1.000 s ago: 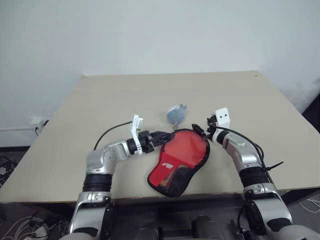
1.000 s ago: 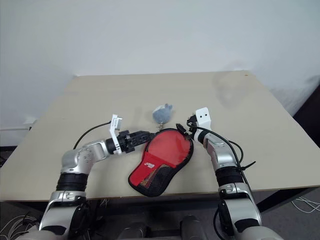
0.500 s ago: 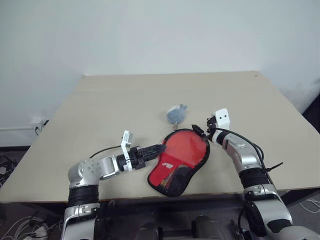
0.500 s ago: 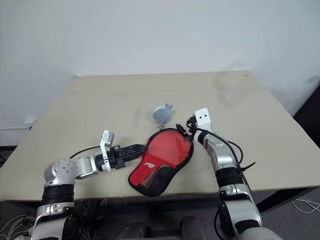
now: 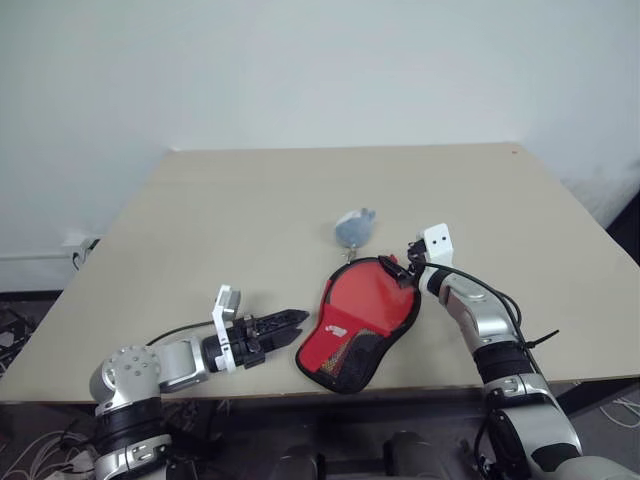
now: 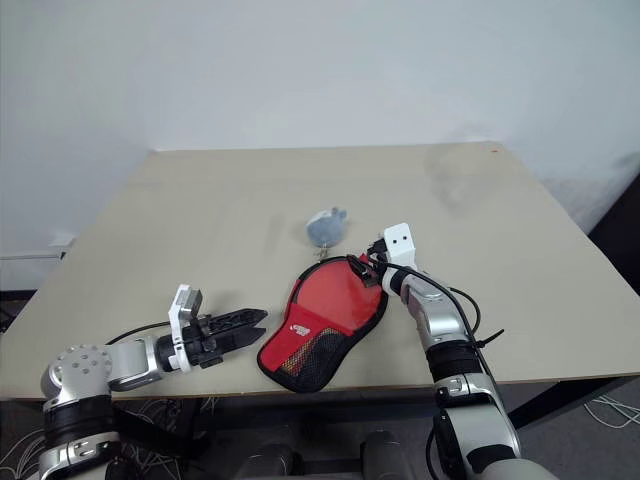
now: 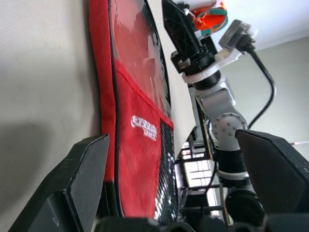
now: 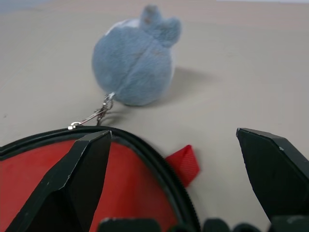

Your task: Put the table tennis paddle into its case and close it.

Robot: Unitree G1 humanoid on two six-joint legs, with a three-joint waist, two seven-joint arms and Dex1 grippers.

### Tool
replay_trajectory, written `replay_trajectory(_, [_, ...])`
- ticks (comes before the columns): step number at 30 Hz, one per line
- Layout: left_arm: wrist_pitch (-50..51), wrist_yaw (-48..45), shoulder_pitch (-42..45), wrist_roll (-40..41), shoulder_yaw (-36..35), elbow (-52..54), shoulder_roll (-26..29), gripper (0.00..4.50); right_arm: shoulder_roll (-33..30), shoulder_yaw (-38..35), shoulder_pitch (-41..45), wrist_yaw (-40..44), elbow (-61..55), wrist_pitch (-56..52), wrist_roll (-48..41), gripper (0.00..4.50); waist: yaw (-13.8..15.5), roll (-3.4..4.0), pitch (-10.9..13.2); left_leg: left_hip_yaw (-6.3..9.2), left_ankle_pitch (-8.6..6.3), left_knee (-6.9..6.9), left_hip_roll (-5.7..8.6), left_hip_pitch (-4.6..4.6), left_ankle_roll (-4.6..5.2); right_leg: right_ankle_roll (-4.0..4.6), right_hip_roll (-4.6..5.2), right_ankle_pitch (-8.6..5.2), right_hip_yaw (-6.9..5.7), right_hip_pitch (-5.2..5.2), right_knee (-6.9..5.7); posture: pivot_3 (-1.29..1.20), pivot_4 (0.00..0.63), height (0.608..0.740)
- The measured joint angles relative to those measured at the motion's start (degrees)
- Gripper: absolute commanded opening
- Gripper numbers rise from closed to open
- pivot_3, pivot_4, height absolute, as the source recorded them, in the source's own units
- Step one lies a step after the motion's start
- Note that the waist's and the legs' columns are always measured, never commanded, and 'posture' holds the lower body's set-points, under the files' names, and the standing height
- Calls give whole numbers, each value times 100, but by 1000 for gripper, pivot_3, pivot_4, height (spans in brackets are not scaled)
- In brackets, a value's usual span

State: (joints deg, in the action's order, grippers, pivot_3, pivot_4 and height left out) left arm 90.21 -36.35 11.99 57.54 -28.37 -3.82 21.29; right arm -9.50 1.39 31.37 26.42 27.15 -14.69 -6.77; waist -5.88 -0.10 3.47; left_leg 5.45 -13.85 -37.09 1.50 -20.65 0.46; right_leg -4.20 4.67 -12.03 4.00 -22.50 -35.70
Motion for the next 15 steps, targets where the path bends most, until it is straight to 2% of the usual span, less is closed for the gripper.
replay_trajectory(15, [192,78,-27,141,252,20,169,4444,27,27,-1,-13,0,26,0,4500,-3,0,0,0,0,10,0,0,-4,1,0,-1,0,-3,5,0,0,740])
